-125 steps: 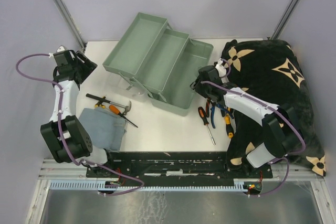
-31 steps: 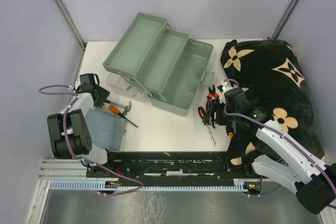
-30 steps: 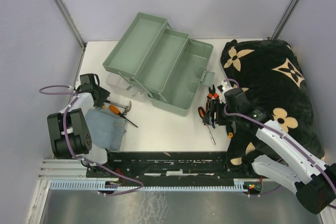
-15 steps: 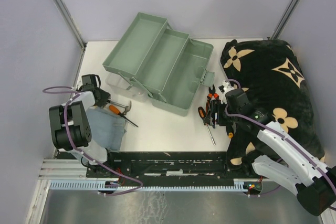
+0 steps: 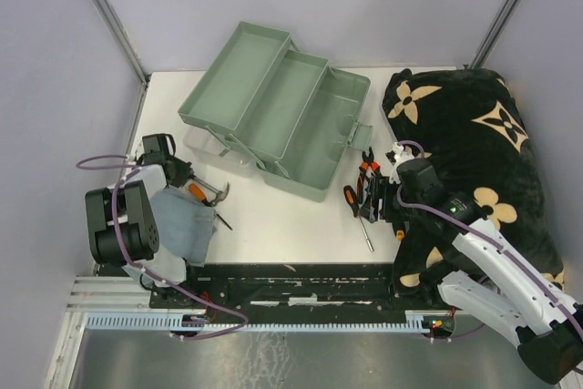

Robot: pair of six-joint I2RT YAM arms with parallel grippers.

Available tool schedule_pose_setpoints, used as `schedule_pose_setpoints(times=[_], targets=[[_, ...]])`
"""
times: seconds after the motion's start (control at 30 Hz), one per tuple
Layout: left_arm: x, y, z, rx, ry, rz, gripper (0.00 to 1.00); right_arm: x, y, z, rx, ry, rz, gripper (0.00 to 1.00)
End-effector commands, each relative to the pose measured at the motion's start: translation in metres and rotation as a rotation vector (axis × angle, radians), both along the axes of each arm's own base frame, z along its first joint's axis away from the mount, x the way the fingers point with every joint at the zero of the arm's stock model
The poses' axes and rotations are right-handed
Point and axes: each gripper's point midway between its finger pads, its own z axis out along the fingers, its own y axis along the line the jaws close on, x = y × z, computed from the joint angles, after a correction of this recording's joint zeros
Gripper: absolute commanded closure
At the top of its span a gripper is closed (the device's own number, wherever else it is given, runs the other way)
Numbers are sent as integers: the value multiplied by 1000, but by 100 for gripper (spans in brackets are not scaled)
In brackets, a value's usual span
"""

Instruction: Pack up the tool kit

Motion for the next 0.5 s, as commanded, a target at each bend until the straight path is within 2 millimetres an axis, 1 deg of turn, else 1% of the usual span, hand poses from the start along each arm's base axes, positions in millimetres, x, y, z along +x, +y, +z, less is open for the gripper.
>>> schedule_pose_setpoints(times=[0.0,0.1,0.23,0.47], targets=[[-8,-4,25,-12,-58,22,97,8,0,21,27,-60,-30,31],[-8,-5,46,-14,-126,31,97,7,0,20,29,-57,-32,31],[-11,-1,71,8,-201,66,97,7,1,19,31,-51,-35,31],[-18,-1,101,23,-294,85,97,5,0,20,36,-49,-38,31]])
